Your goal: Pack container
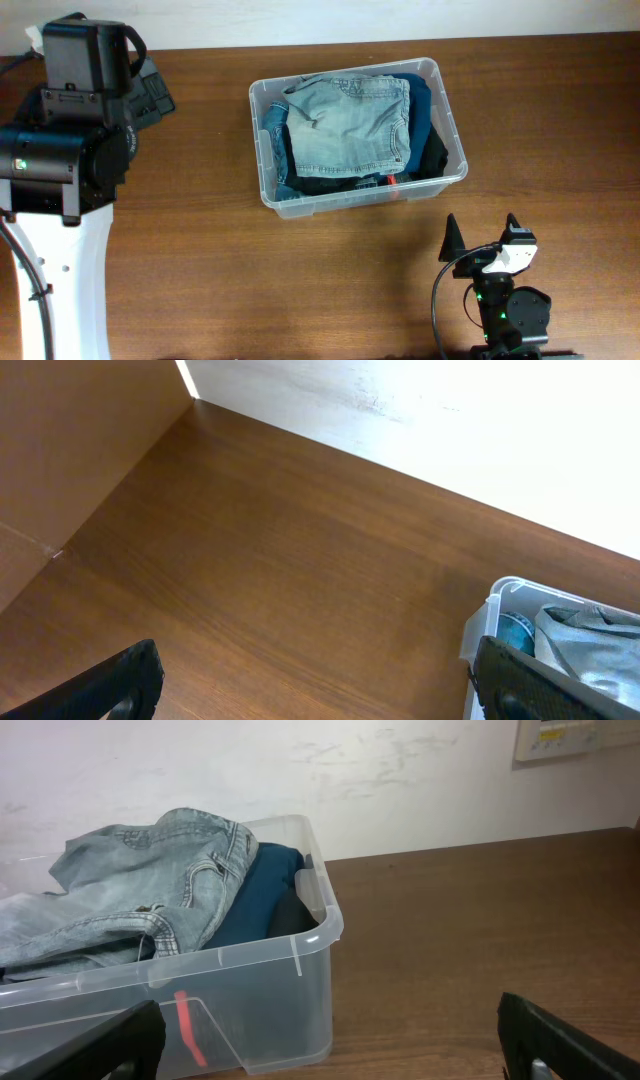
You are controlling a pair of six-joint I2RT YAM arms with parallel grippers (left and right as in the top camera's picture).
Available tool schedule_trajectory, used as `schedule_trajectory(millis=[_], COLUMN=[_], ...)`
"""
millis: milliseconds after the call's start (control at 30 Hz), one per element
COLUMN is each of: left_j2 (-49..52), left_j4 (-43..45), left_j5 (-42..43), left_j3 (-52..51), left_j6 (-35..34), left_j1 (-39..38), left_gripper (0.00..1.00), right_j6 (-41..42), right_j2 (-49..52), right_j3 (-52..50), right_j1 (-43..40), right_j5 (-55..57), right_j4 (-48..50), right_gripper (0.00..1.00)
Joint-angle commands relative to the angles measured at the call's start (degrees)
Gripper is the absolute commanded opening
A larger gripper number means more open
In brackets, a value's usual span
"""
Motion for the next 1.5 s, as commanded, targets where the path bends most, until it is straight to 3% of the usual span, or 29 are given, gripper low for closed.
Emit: schedule_trajectory(millis=[0, 233, 600, 867, 1133, 1333, 1467], left_j2=[-0.02, -0.83, -12.74, -22.53, -38.75, -50.69, -58.18], left_j4=[0.11, -0.52, -0.76, -10.03, -15.02, -11.63, -4.83], left_j5=[-0.81, -0.79, -0.83, 0.11, 2.08, 2.27, 4.24], left_j3=[-0.07, -0.20, -0.20, -2.80, -20.55, -38.64, -53.27], left_j6=[0.48, 0.48, 0.50, 0.48, -0.66, -4.90, -8.20], left_j1=[0.24, 0.24, 0.24, 0.24, 0.24, 0.24, 0.24], left_gripper=[0.99, 0.99, 0.99, 0.99, 0.99, 0.99, 0.99], right_j6=[-0.46, -0.44, -0.46, -0.44, -0.46, -0.44, -0.44], right_j2=[-0.59, -0.59, -0.59, -0.59, -0.59, -0.59, -0.59], right_j3=[-0.26, -0.26, -0.26, -0.26, -0.26, -0.26, -0.26], right_j1=[-0.39, -0.39, -0.39, -0.39, -0.39, -0.39, -0.39], right_j5=[-0.48, -0.48, -0.48, -0.48, -0.48, -0.48, -0.48], right_j4=[-0.48, -0.50, -0.50, -0.50, -0.50, -0.50, -0.48], right_gripper=[0.99, 0.98, 0.98, 0.98, 0.98, 0.99, 0.98])
